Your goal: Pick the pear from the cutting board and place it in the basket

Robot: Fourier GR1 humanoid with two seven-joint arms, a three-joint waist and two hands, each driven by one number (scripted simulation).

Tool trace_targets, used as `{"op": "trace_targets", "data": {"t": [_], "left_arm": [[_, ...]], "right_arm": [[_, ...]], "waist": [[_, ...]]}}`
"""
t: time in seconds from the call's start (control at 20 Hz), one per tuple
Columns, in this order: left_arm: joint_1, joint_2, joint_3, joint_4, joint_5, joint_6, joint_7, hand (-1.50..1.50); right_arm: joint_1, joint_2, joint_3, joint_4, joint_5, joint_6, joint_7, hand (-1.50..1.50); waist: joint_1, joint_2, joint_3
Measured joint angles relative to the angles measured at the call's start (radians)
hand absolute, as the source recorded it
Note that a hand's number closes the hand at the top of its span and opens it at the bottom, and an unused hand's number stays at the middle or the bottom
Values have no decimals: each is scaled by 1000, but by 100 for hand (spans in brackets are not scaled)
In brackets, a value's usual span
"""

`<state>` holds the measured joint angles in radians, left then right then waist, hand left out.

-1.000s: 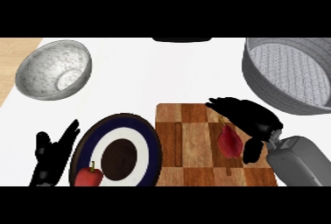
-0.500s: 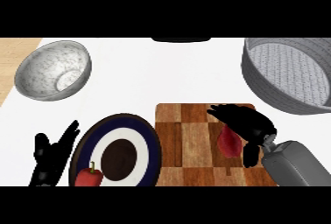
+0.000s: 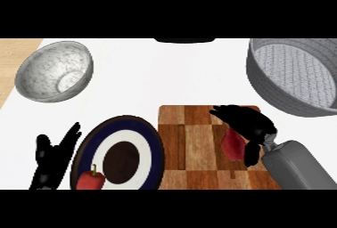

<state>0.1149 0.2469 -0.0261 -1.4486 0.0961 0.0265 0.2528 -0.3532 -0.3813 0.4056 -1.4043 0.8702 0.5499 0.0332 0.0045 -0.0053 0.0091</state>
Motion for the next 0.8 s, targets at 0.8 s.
{"op": "trace_targets", "data": {"t": [0.8], "left_arm": [[10, -30, 9, -14, -44, 4, 9, 0]], "right_arm": [[23, -29, 27, 46, 178, -192, -214, 150]], "waist": [[-1, -6, -3]]}}
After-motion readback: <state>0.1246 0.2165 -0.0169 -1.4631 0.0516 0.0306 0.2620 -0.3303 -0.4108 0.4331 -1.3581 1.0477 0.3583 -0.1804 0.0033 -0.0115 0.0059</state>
